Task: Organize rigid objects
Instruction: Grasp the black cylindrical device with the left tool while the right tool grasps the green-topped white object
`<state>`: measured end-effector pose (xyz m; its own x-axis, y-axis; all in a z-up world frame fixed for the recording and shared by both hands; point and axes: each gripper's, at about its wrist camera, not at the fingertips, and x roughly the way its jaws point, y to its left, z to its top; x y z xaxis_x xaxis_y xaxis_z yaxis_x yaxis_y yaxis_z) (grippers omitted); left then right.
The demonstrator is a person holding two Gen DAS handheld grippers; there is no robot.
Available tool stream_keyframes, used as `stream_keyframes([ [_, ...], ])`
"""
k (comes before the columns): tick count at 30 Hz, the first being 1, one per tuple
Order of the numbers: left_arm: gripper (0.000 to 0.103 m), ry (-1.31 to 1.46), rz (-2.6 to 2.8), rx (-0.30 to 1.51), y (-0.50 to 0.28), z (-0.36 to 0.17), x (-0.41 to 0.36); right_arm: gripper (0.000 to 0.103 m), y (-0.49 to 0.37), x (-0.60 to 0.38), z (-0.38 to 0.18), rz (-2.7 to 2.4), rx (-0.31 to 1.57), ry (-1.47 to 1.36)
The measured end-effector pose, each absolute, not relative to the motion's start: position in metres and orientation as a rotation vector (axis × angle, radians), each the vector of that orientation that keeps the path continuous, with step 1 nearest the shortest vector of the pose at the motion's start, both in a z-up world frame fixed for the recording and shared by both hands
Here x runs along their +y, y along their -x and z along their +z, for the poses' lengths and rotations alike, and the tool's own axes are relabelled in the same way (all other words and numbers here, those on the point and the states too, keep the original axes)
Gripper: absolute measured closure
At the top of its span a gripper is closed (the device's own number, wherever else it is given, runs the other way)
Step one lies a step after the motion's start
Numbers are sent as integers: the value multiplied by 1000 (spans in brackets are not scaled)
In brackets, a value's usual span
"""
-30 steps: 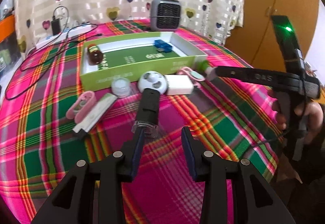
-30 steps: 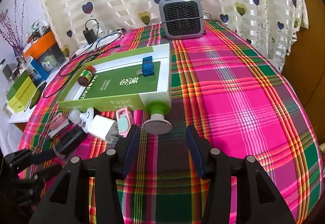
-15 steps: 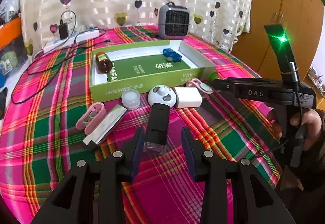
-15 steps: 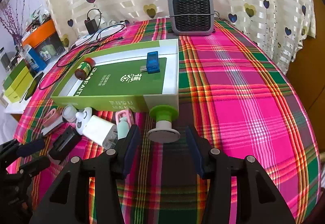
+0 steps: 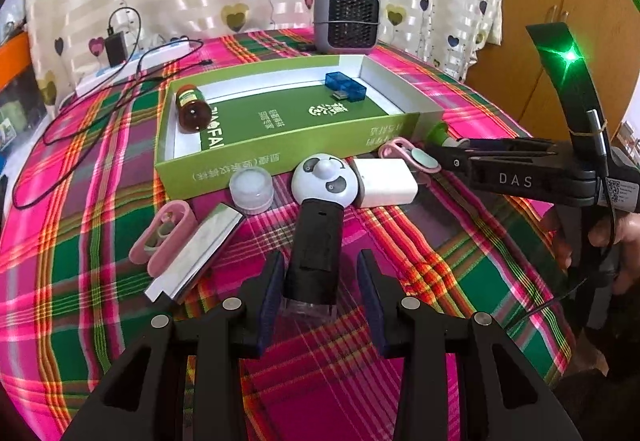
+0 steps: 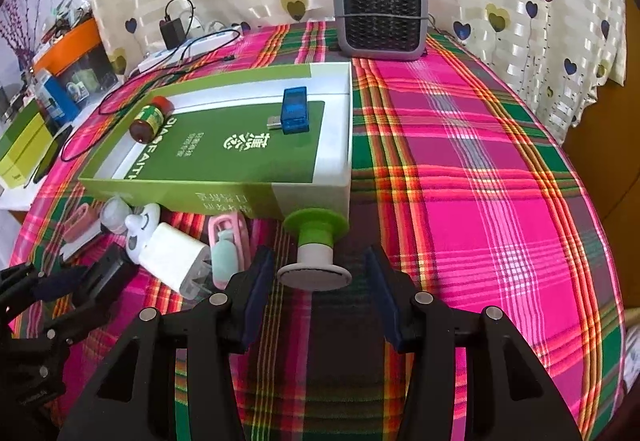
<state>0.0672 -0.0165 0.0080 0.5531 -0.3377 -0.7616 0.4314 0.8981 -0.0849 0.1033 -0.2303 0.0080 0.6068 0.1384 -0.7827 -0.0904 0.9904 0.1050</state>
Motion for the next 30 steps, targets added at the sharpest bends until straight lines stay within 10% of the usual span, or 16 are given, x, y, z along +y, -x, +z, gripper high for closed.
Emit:
stream_keyframes([
  [30, 77, -60, -387, 900, -83, 5, -15, 68, -107, -224, 7, 122, 905, 20],
])
